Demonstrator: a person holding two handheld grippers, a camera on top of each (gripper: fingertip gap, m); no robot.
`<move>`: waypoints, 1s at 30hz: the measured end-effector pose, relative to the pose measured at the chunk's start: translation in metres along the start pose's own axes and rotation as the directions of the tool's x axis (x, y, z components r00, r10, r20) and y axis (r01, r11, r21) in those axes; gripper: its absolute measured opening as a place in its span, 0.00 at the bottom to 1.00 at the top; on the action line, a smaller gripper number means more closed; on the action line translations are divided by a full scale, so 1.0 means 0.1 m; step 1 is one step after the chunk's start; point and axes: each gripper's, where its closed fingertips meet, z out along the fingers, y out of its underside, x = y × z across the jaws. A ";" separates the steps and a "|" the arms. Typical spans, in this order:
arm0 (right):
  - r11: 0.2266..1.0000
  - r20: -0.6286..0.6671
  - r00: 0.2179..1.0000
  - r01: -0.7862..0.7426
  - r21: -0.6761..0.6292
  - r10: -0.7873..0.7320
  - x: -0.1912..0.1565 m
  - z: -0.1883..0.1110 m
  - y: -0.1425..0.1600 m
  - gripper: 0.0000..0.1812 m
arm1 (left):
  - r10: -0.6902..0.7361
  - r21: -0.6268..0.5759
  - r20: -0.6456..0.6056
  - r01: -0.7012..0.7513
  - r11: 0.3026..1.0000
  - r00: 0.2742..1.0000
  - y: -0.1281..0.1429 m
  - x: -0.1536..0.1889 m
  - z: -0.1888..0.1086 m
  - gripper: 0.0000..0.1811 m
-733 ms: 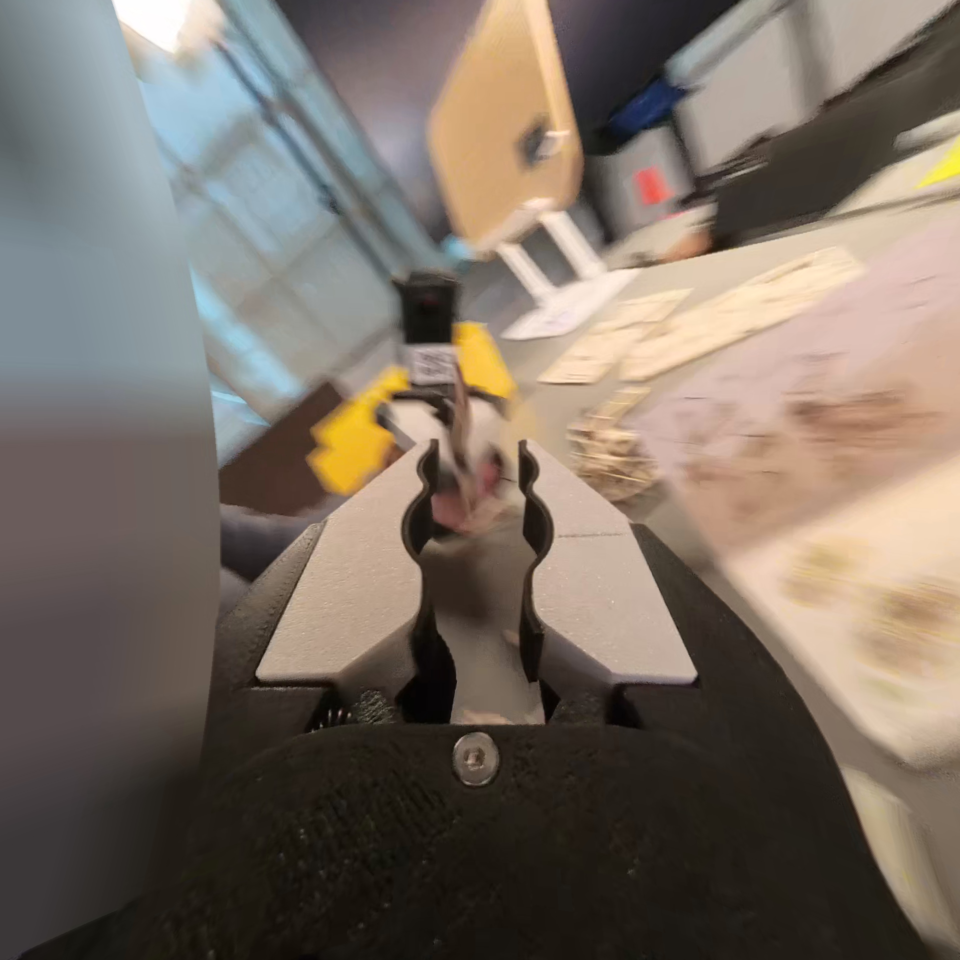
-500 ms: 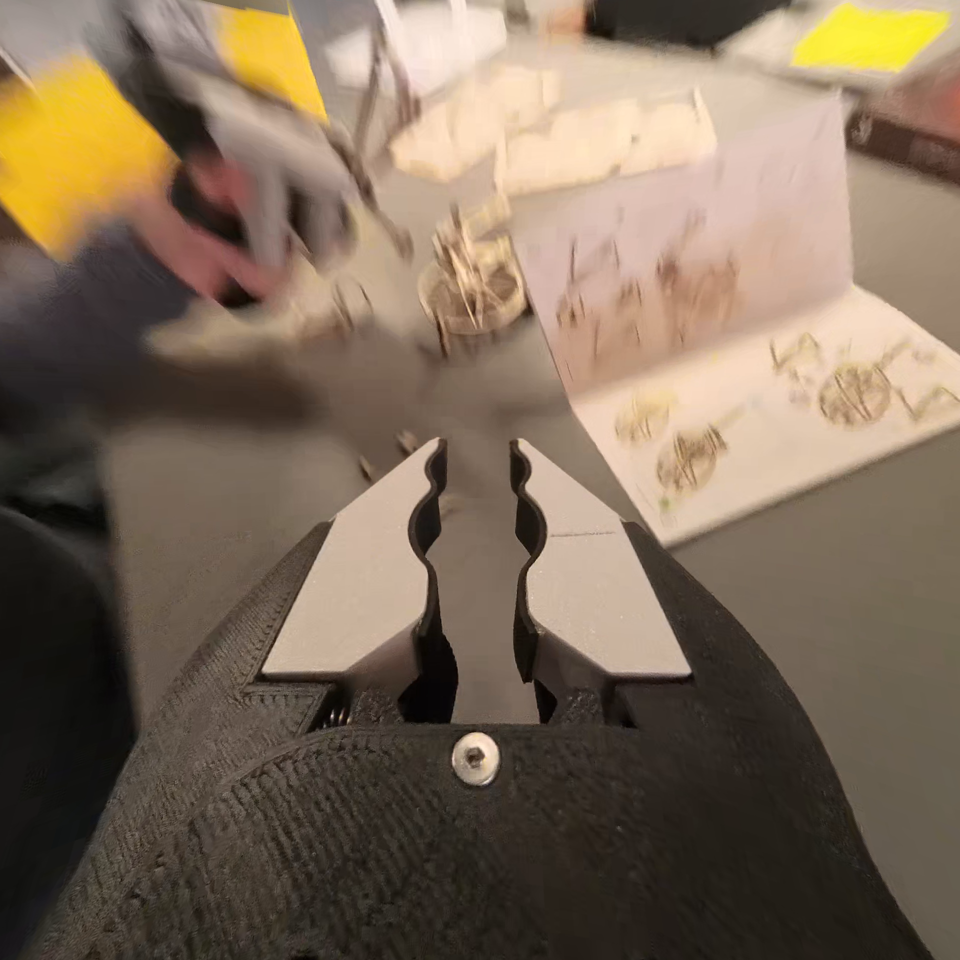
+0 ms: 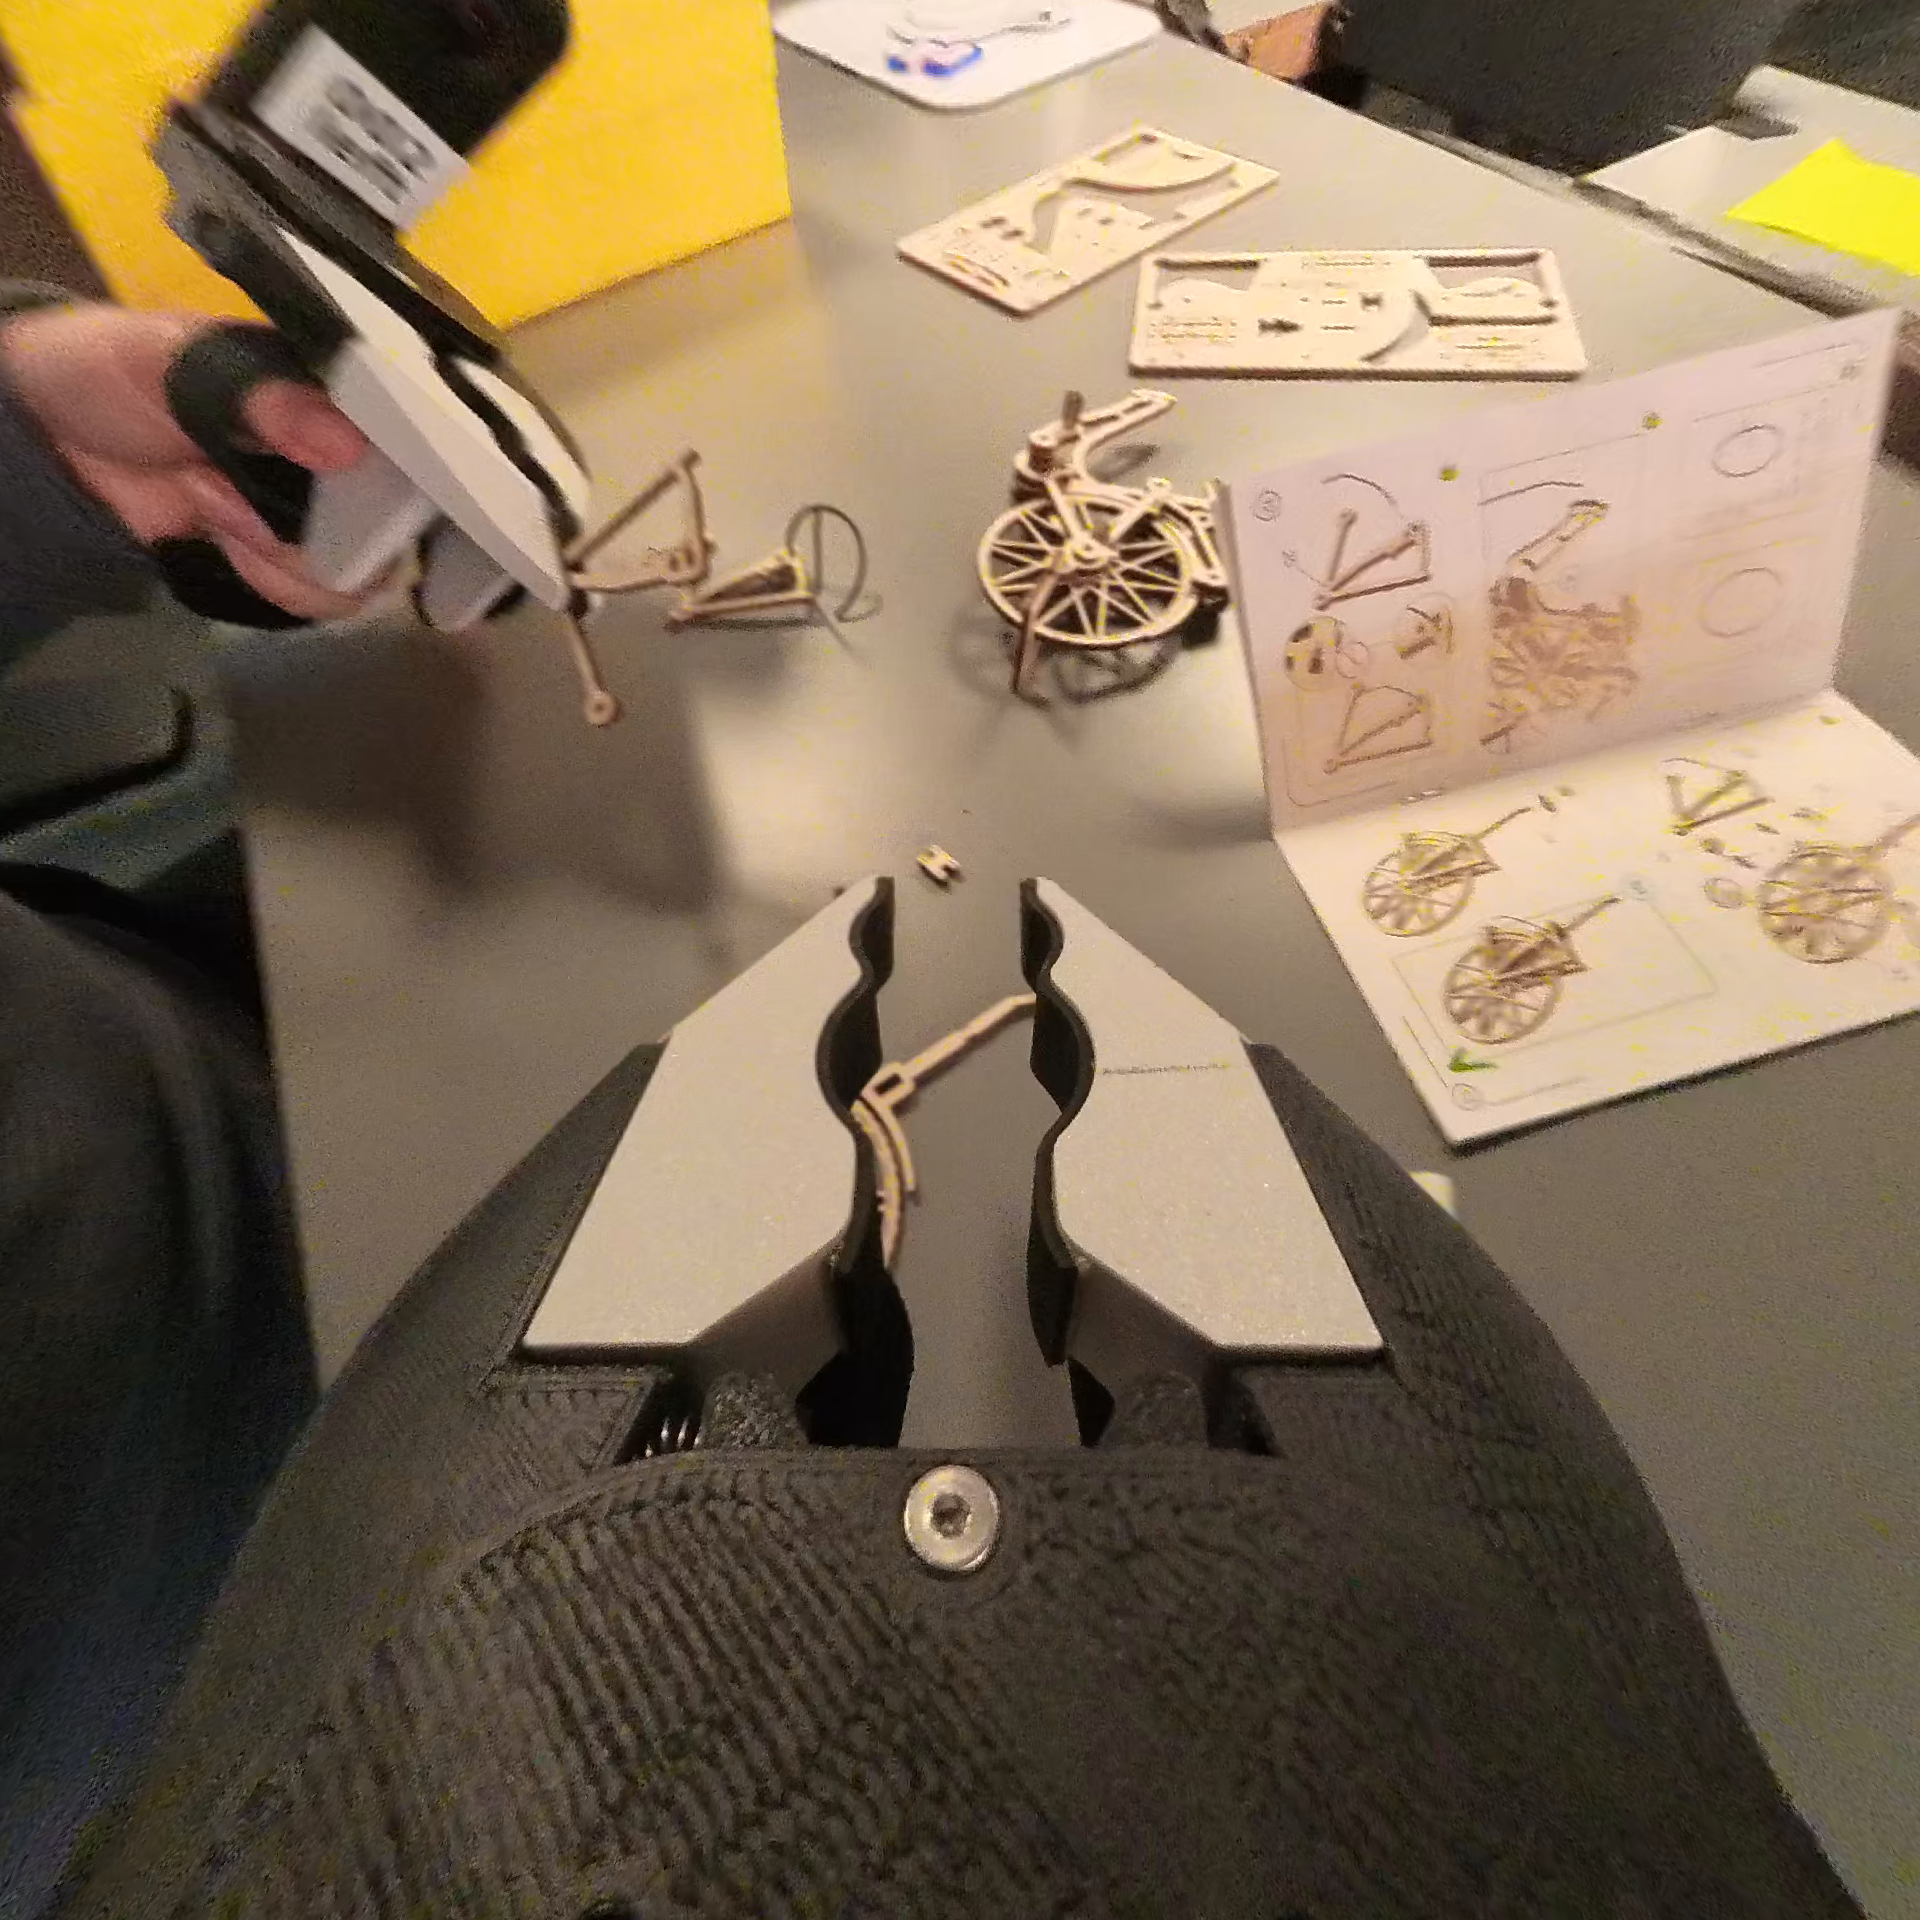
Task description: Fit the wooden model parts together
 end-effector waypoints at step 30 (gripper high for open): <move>0.968 -0.338 0.941 -0.065 -0.241 -0.021 0.97 -0.33 0.67 0.11 | 0.414 -0.121 0.578 -0.428 0.896 0.703 -0.09 -0.29 -0.20 0.32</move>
